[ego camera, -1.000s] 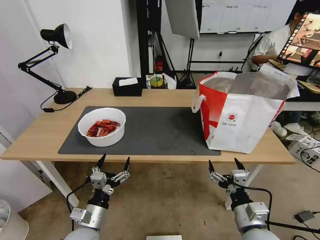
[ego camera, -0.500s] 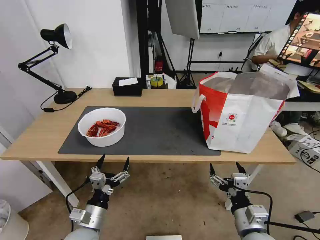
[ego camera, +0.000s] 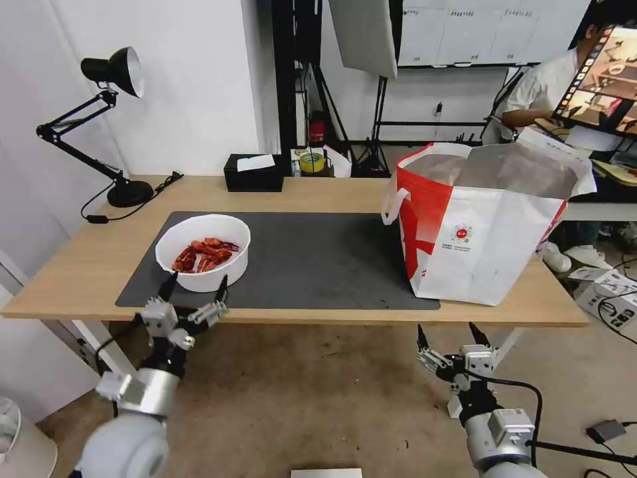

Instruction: Pick up the trash from the table and place it into the takeout bag.

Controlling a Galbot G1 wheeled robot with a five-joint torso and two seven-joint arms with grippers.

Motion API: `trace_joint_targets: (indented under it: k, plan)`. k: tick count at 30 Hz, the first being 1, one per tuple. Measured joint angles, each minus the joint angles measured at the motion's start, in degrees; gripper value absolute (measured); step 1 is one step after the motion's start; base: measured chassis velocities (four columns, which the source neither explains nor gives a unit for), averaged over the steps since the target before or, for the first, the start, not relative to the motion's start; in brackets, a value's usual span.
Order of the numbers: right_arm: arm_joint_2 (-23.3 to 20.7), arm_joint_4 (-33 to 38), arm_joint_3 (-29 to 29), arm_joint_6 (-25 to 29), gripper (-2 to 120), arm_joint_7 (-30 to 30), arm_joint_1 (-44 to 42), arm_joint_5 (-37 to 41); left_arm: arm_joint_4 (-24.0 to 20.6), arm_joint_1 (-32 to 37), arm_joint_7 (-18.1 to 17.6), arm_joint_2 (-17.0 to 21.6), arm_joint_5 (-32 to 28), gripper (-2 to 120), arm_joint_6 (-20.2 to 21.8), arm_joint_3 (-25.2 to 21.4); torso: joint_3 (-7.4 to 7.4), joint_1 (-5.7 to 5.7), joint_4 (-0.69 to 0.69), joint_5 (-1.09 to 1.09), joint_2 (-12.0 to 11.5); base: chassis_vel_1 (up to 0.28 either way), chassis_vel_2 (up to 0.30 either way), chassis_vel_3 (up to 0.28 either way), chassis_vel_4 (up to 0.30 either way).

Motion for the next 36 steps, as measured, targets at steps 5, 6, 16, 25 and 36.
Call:
trace_joint_targets:
  k: [5, 6, 16, 25, 36]
  plan:
    - [0.0, 0.0, 0.0, 0.0, 100, -0.02, 0.01, 0.01, 0.9, -4.1, -2.96, 3.76, -5.17, 100, 4.07, 0.05, 0.0, 0.0, -0.01, -0.01, 0.01, 0.0, 0.0, 0.0, 0.0]
    - [0.0, 0.0, 0.0, 0.0, 100, -0.01, 0.01, 0.01, 1.21, -4.82, -3.4, 4.31, -5.94, 100, 4.66, 0.19, 0.0, 0.0, -0.01, 0.0, 0.0, 0.0, 0.0, 0.0, 0.0]
    - [0.0, 0.0, 0.0, 0.01, 100, -0.05, 0.04, 0.03, 10.17, -22.01, -8.61, 13.35, -20.0, 100, 15.66, 6.71, 0.01, 0.01, -0.02, 0.0, 0.0, 0.0, 0.0, 0.0, 0.0]
    - [-0.01, -0.02, 0.01, 0.04, 100, -0.06, 0.06, 0.06, 21.49, -36.81, -11.27, 17.32, -31.06, 100, 30.19, 12.87, 0.0, 0.01, -0.01, -0.01, 0.0, 0.0, 0.0, 0.0, 0.0]
    - [-0.01, -0.02, 0.01, 0.05, 100, -0.06, 0.06, 0.05, 26.24, -43.56, -18.51, 16.63, -42.47, 100, 42.2, 14.27, 0.0, 0.01, -0.01, 0.0, 0.0, 0.0, 0.0, 0.0, 0.0]
